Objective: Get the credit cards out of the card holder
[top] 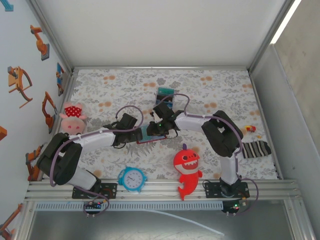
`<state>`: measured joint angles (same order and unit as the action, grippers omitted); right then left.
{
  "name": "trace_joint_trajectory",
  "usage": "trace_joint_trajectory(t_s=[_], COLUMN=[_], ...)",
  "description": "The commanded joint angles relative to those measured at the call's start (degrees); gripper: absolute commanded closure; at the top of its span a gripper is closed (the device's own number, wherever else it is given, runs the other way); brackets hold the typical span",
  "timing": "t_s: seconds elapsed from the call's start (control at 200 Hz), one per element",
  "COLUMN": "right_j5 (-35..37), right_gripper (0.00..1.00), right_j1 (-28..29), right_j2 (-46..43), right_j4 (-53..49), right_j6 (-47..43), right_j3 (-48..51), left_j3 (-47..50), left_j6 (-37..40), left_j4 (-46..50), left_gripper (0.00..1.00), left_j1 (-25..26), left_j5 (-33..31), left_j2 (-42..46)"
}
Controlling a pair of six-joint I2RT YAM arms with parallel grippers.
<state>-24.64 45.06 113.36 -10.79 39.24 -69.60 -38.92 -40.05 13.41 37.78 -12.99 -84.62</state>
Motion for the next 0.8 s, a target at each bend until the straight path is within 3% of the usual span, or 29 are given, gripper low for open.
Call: trace_joint_trajectory(t_s=[0.0, 0.436, 0.791], right_j5=[-1.3, -5.6, -7.6], right_gripper=[0.81, 0.82, 0.88], right_j1=[-0.1, -0.7, -1.6], right_j2=[1.4, 2.3, 1.6], right_j4=[-0.6, 4.7, 9.3], right_j6=[0.7, 3.1, 5.0], right_j3=[-1.4, 0.9, 3.4], left_j3=[-0.8, -1.2, -1.5], left_j6=[1.3, 1.8, 1.6], left_j4=[2.3, 2.9, 3.3], left_gripper=[0.03, 0.03, 0.03], left_j1=[-0.3, -0.2, -0.2], left_j5=[-0.1, 0.1, -0.1], left_j2=[-0.4, -1.4, -1.8])
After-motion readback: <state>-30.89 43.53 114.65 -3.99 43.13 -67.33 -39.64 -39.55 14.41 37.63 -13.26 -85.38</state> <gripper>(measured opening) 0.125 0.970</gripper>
